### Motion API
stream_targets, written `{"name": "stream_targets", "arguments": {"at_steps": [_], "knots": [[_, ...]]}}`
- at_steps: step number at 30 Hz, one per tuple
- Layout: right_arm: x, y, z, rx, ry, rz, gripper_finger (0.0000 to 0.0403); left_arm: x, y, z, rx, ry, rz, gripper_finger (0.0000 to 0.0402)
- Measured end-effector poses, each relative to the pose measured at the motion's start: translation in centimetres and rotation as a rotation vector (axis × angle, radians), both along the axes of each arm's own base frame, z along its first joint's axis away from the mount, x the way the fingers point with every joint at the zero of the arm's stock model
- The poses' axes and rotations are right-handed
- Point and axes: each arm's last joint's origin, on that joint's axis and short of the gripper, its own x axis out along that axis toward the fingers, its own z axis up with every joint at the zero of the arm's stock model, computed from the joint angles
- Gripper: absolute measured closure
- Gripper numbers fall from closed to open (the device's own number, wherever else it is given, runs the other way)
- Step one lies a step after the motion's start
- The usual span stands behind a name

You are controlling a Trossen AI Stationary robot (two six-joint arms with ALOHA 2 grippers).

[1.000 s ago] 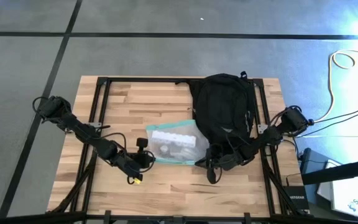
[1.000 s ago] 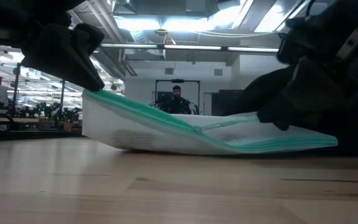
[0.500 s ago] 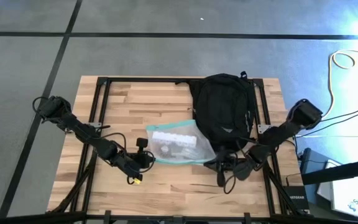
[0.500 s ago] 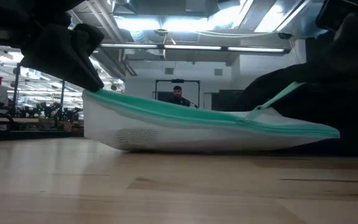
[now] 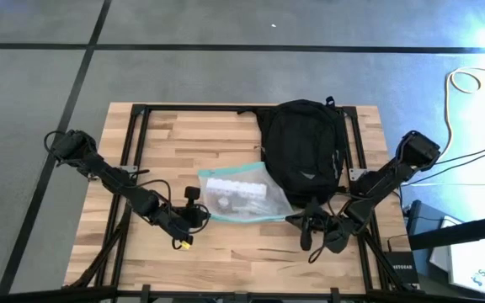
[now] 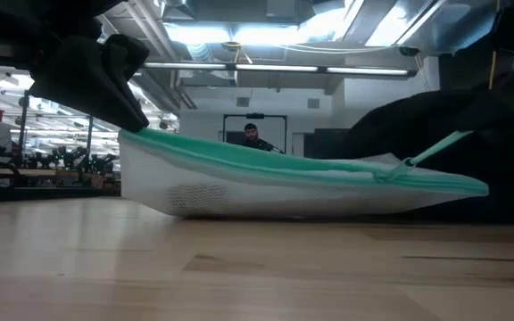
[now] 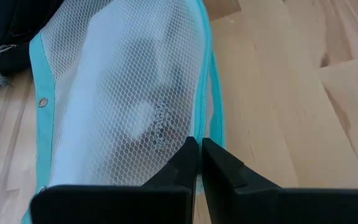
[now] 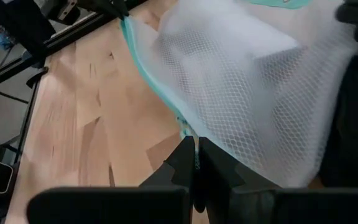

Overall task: Unpack backpack
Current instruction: Open the transparent zipper bag

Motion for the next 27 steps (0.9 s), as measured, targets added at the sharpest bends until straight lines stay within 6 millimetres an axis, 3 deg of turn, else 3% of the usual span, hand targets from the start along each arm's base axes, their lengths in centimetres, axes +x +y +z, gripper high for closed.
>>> {"name": "stream_targets", "arguments": {"at_steps": [15, 27], "knots": [[-2.4, 0.7, -0.6, 0.023, -0.019, -0.072, 0.0403, 0.0, 0.0, 0.0, 0.000, 0.000, 0.000, 0.0402], [-3.1, -0.4, -0.5, 0.108, 0.021, -0.162, 0.0403, -0.1, 0.1, -0.1, 0.010, 0.014, 0.000, 0.0402]]}}
